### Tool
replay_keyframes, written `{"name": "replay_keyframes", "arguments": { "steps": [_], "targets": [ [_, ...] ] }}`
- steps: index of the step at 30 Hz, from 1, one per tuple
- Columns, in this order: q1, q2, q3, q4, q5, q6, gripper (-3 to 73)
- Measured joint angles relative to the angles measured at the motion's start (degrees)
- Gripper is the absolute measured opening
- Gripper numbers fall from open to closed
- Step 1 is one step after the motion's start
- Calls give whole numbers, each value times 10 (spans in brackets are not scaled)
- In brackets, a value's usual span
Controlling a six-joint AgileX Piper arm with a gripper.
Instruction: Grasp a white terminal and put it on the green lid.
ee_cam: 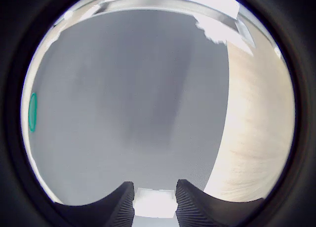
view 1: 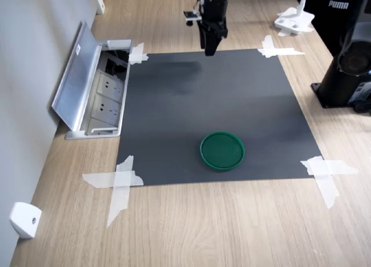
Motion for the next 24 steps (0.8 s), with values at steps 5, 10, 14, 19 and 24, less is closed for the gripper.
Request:
{"name": "replay_keyframes", "arguments": {
  "steps": [5,10,14,19,24],
  "targets": [
    [90,-29,-53,-13,84,-1,311],
    [200,-44,-74,-14,127,10,311],
    [284,-44,-74,-15,128,32,311],
    [376,-44,-71,-15,98,63,311],
    [456,-44,-37,-15,57,92,311]
  ]
}}
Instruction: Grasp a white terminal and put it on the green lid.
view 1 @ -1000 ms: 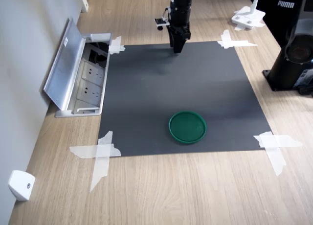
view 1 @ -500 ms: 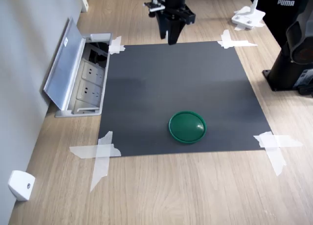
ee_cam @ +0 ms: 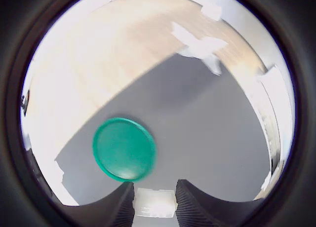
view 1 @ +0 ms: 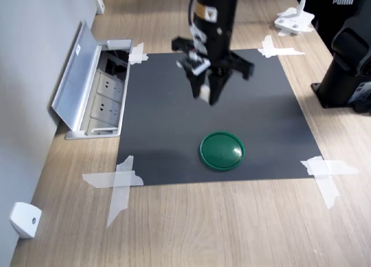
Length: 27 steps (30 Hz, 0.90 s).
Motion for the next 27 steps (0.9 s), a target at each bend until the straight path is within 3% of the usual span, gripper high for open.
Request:
{"name": "replay_keyframes", "arguments": {
  "steps": [8,14,27],
  "targets": [
    [81,0,64,-17,-71,26,311],
    [82,26,87,-43,-109,42,311],
    [82,68,100,-56,-152,50,311]
  ]
}}
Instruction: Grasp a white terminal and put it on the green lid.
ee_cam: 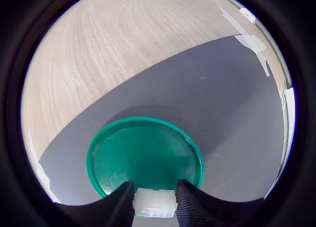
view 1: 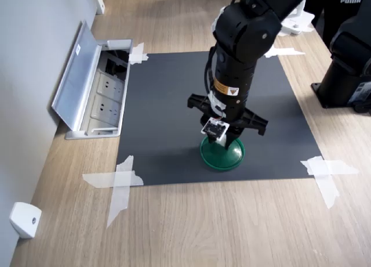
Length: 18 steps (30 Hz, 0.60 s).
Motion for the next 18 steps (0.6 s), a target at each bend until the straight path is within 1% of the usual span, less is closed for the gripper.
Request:
{"name": "replay_keyframes", "arguments": {
  "steps": [3,4,7,10,12,15,18],
  "targets": [
    [0,4,0,0,-1,0,312],
    [0,5,0,1,-2,0,326],
    [0,7,0,6,-11,0,415],
    [0,7,0,6,-17,0,547],
    [0,3,0,14,-18,0,615],
    [0,-20,0,27,-12,0,665],
    [0,-69,0,33,-8,6,676]
  ]
}}
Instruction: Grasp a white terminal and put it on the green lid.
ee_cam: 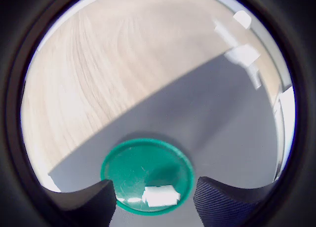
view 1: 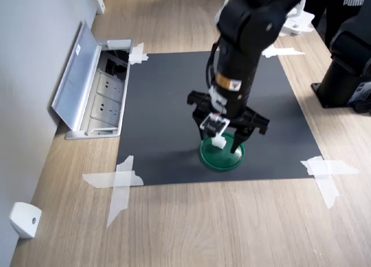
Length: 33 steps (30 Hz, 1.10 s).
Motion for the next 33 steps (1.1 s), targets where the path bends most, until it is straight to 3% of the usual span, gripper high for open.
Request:
{"name": "replay_keyframes", "arguments": {
  "steps": [4,9,13,19,21,33],
  "targets": [
    [0,-80,-3,-7,5,19,662],
    [-9,-174,-21,-26,18,72,579],
    [-58,-242,-27,-34,25,113,424],
    [-145,-350,-28,-36,46,121,86],
    [-169,-390,-24,-36,45,123,30],
    [-335,-639,140,-26,-50,274,-5]
  ]
}}
